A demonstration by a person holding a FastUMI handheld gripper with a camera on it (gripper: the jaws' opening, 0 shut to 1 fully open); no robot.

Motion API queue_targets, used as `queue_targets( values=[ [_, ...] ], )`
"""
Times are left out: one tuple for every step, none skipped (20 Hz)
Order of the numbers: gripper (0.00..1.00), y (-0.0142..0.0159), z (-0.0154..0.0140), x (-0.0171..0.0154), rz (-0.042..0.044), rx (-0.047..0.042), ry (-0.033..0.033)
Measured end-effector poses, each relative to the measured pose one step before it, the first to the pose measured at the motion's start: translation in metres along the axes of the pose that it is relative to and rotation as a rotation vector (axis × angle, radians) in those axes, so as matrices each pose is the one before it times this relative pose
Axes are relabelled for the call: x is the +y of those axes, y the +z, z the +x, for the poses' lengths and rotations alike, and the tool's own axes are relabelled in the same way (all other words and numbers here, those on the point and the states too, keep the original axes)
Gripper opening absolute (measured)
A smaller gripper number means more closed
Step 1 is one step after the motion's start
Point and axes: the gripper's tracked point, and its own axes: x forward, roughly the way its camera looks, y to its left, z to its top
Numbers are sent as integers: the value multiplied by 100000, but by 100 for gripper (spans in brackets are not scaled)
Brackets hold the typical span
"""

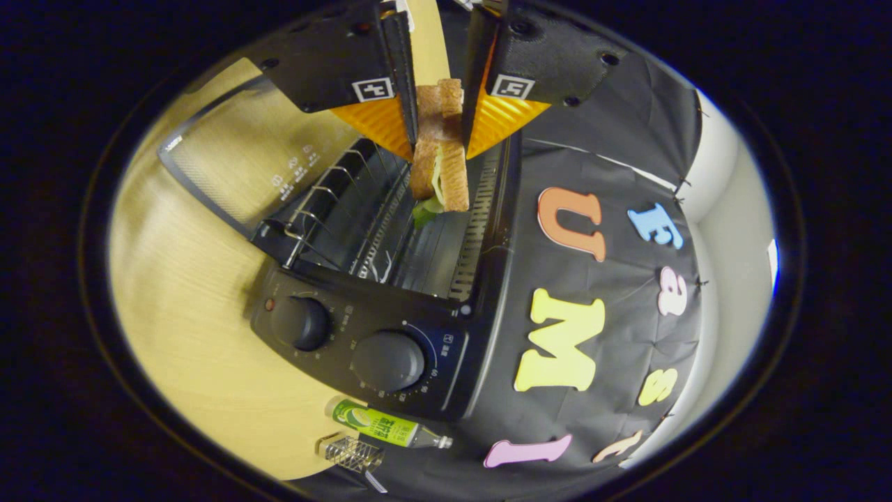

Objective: Open the toaster oven, put the food inside, and close the toaster oven door.

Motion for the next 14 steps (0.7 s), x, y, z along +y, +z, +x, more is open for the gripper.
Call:
queue_targets(
  values=[
    [37, 575, 1195, 78, 526, -3000, 957],
    [37, 660, 1183, -21, -325, -3236, 526],
    [37, 302, 1008, -169, -1046, -1913, -285],
    [37, 101, 957, -236, -762, -1294, -277],
    [37, -392, 841, -305, -1281, 1230, -1122],
    [37, -434, 637, -380, -893, 932, -1136],
    [37, -271, 464, 15, -1477, 497, 162],
    [37, -139, 98, -167, -2485, 39, -471],
    [38, 13, 184, 145, -1984, -1135, 224],
    [38, -78, 127, 213, -2212, -237, -551],
    [41, -90, -143, -206, -3505, -426, -2351],
    [43, -170, 193, -79, -3838, -331, -2231],
    [47, -311, -405, -363, -5073, 1485, -3935],
    [56, -491, -389, -41, -5856, 275, -1444]
  ],
)
